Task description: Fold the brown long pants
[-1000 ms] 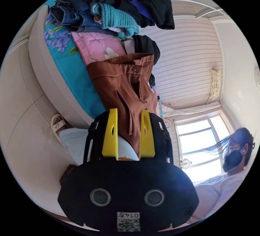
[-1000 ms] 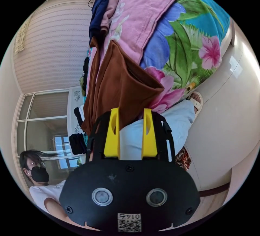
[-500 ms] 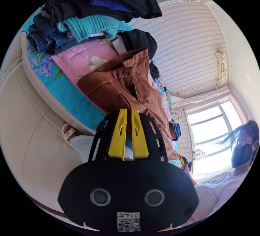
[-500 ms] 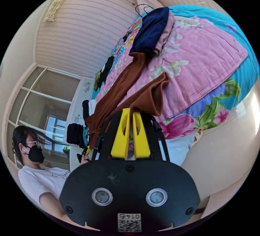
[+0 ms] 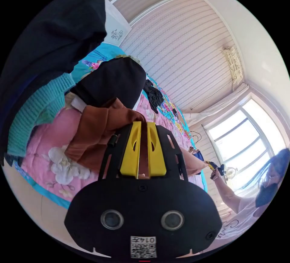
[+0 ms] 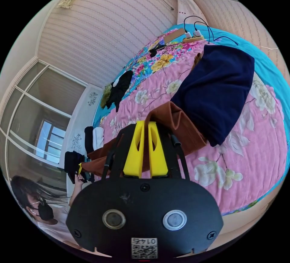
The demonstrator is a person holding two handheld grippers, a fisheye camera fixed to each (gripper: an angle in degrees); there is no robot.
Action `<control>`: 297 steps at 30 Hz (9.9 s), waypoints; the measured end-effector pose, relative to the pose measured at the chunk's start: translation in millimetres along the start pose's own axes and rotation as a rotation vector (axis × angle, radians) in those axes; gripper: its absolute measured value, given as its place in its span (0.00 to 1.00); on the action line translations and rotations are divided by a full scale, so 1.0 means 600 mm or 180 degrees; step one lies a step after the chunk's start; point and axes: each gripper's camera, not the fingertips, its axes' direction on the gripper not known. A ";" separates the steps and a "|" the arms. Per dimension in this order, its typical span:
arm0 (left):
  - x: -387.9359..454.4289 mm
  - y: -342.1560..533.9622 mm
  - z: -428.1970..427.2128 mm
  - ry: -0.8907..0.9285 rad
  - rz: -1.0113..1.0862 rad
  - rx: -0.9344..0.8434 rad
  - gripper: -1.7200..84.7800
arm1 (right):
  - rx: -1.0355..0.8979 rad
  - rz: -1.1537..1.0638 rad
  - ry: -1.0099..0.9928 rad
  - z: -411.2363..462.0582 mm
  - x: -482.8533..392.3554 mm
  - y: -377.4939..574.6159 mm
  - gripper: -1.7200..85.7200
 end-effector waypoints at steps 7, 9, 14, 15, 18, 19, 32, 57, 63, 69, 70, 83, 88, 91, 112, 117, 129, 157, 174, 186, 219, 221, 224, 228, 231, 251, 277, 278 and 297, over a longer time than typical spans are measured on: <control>0.010 0.020 0.023 -0.0376 0.0297 0.0287 0.08 | -0.0060 0.0306 -0.0020 0.090 0.058 0.025 0.11; -0.009 0.048 0.015 -0.0425 0.0249 0.0160 0.08 | -0.0014 0.0267 -0.0075 0.082 0.082 0.071 0.11; -0.104 0.152 0.012 -0.0596 -0.0300 -0.0062 0.10 | 0.0393 0.0661 -0.0030 0.036 0.174 0.230 0.11; -0.127 0.174 0.022 -0.0589 -0.0456 -0.0120 0.11 | 0.0378 0.0742 -0.0019 0.038 0.185 0.240 0.12; -0.167 0.206 0.063 -0.0345 -0.0832 -0.0216 0.15 | 0.0474 0.0965 -0.0243 0.046 0.217 0.261 0.13; -0.174 0.210 0.080 -0.0242 -0.0929 -0.0187 0.15 | 0.0566 0.0970 -0.0285 0.048 0.216 0.256 0.13; -0.157 0.138 0.221 -0.0521 -0.0772 -0.0481 0.02 | 0.0354 0.0642 -0.0497 0.092 0.110 0.145 0.03; 0.015 0.475 0.039 -0.1237 0.1389 -0.0864 0.01 | 0.0399 0.1180 0.0468 -0.196 0.117 0.384 0.06; 0.193 0.517 0.285 -0.0995 0.3096 -0.1652 0.04 | -0.0488 -0.1460 0.1644 -0.013 -0.234 0.239 0.11; 0.289 0.610 0.567 -0.0894 0.4279 -0.2288 0.10 | -0.1765 -0.3442 0.0851 0.306 -0.511 0.224 0.11; 0.292 0.623 0.607 -0.0859 0.4297 -0.2404 0.11 | -0.2020 -0.3615 0.0871 0.357 -0.538 0.229 0.11; 0.227 0.725 0.754 -0.0768 0.4143 -0.2627 0.02 | -0.2632 -0.3562 0.0958 0.509 -0.576 0.227 0.04; 0.252 0.714 0.706 -0.0759 0.4189 -0.2202 0.01 | -0.2235 -0.3456 0.0561 0.423 -0.595 0.198 0.03; 0.253 0.686 0.717 -0.0780 0.4012 -0.2016 0.01 | -0.2129 -0.3434 0.0489 0.407 -0.598 0.185 0.03; 0.080 0.720 0.882 -0.0969 0.2980 -0.2077 0.01 | -0.0095 -0.0945 0.0251 0.175 -0.199 0.296 0.04; 0.196 0.767 0.911 -0.0437 0.3246 -0.1901 0.01 | 0.1650 0.0556 0.0746 -0.039 0.015 0.418 0.04; 0.578 1.047 1.280 0.0528 0.4260 -0.2664 0.02 | 0.0641 0.0818 0.0126 -0.108 0.266 0.445 0.10; 0.667 1.341 1.592 0.0305 0.4478 -0.3298 0.01 | 0.0739 0.0963 -0.0423 -0.133 0.479 0.501 0.02; 0.649 1.334 1.649 0.0313 0.4085 -0.3704 0.05 | 0.0855 0.1031 -0.0662 -0.144 0.519 0.525 0.05; 0.716 1.279 1.528 0.1079 0.4380 -0.3672 0.01 | 0.1097 0.0645 -0.1011 -0.198 0.472 0.554 0.03; 0.022 0.934 0.604 -0.0885 0.2265 -0.1843 0.01 | -0.0135 -0.1286 0.0382 0.068 -0.103 0.352 0.02; 0.005 0.972 0.570 -0.0763 0.2142 -0.1728 0.01 | -0.0618 -0.1711 0.0676 0.173 -0.221 0.358 0.02; 0.020 1.038 0.586 -0.0588 0.2301 -0.1711 0.01 | -0.1222 -0.2153 0.0437 0.298 -0.362 0.389 0.02; 0.112 1.092 0.650 -0.0437 0.3011 -0.1705 0.01 | -0.1738 -0.2584 0.0557 0.411 -0.499 0.406 0.02; 0.158 1.119 0.680 -0.0345 0.3416 -0.1668 0.01 | -0.1851 -0.2808 0.0780 0.464 -0.579 0.386 0.02; 0.102 1.213 0.748 -0.0433 0.3271 -0.2024 0.01 | -0.2481 -0.2914 0.2078 0.666 -0.654 0.313 0.01; 0.510 1.191 0.949 0.0393 0.4102 -0.2484 0.09 | 0.0873 0.0005 0.0751 -0.053 0.061 0.402 0.14; 0.528 1.196 0.961 0.0404 0.4171 -0.2462 0.09 | 0.0826 0.0078 0.0781 -0.062 0.082 0.403 0.17; 0.792 1.302 1.363 0.0298 0.4220 -0.3285 0.15 | -0.0023 0.0389 0.0104 -0.132 0.305 0.438 0.15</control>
